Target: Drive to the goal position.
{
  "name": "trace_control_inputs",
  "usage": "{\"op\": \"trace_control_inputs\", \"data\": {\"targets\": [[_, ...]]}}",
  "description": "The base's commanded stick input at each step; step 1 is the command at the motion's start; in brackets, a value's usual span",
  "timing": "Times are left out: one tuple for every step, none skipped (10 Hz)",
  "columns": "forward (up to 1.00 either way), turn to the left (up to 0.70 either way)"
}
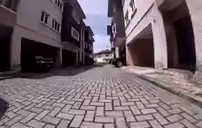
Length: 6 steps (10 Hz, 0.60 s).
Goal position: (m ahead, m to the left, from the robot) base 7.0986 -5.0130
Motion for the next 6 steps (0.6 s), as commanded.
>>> {"op": "trace_control_inputs", "data": {"targets": [[0.5,0.0],[0.5,0.0],[0.5,0.0],[0.5,0.0],[0.5,0.0],[0.5,0.0]]}}
